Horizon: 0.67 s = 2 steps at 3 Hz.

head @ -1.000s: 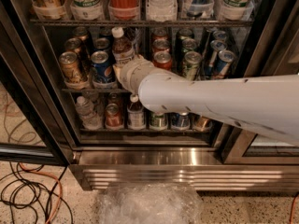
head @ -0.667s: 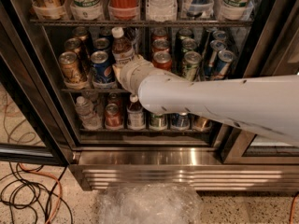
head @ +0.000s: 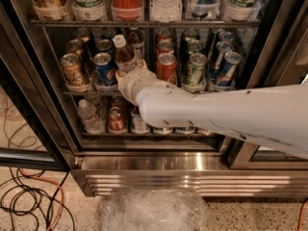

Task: Pick blue plastic bottle from middle shelf of fridge

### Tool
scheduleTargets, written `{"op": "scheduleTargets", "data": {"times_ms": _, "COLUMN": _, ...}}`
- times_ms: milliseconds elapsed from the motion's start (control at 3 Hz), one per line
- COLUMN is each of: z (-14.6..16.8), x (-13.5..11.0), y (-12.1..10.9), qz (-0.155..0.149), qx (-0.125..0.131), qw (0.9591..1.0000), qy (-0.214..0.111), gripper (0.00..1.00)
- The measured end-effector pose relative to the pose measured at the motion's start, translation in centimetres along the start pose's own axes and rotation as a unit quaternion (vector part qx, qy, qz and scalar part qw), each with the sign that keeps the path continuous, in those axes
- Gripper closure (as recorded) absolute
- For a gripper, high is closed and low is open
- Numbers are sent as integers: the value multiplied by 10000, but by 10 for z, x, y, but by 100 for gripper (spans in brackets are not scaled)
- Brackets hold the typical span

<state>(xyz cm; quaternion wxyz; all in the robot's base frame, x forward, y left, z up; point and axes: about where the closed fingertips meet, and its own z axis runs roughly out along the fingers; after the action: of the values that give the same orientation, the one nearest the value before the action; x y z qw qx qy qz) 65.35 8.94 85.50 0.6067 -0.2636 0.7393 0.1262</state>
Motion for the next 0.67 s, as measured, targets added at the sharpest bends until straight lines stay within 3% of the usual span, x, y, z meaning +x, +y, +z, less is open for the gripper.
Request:
{"op": "scheduleTargets", "data": {"times_ms": 333, "z": 1, "x": -3, "y": -1, "qz": 0, "qx": 0, "qw": 10000, "qy": -1, "gripper": 100}}
{"op": "scheduleTargets", "data": {"times_ms": 667, "z": 9, "x": -23, "y": -15, "qz": -10, "qx": 101, "qw": 9998, "qy": -196, "gripper": 100}}
